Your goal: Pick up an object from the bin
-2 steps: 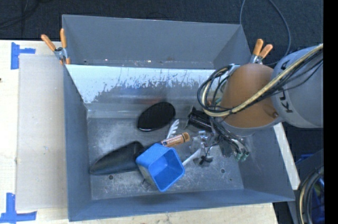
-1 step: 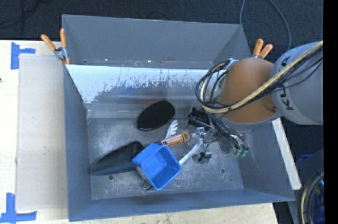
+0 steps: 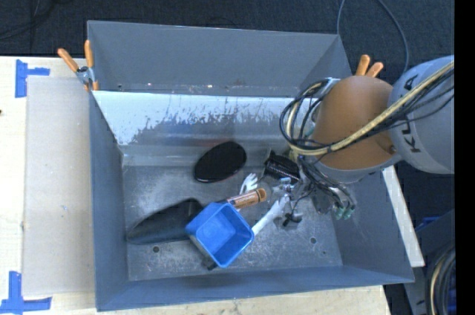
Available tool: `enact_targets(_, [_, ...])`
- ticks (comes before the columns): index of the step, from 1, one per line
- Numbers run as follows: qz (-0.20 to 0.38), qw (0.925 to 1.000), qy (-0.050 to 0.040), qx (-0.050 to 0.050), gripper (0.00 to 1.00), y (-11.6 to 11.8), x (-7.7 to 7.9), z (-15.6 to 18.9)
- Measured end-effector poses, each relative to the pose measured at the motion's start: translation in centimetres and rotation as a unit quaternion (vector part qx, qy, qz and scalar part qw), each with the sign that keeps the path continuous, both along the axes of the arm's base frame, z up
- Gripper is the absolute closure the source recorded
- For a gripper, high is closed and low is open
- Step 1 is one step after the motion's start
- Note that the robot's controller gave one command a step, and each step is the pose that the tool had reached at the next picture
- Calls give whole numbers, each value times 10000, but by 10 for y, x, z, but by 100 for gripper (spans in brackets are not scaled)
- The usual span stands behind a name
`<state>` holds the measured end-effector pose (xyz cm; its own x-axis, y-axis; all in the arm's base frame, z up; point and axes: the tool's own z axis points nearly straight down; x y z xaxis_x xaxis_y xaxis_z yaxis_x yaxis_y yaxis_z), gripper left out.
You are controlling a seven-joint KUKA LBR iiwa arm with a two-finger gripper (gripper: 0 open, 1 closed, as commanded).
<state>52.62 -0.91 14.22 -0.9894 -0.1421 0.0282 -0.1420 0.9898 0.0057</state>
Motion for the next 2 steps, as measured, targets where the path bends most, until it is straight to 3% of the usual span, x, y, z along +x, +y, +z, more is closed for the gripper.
enact_targets(1, [167, 9999, -7, 7, 100, -2, 17, 18])
enact_targets(2, [150, 9999, 59, 11, 100, 1, 9, 31])
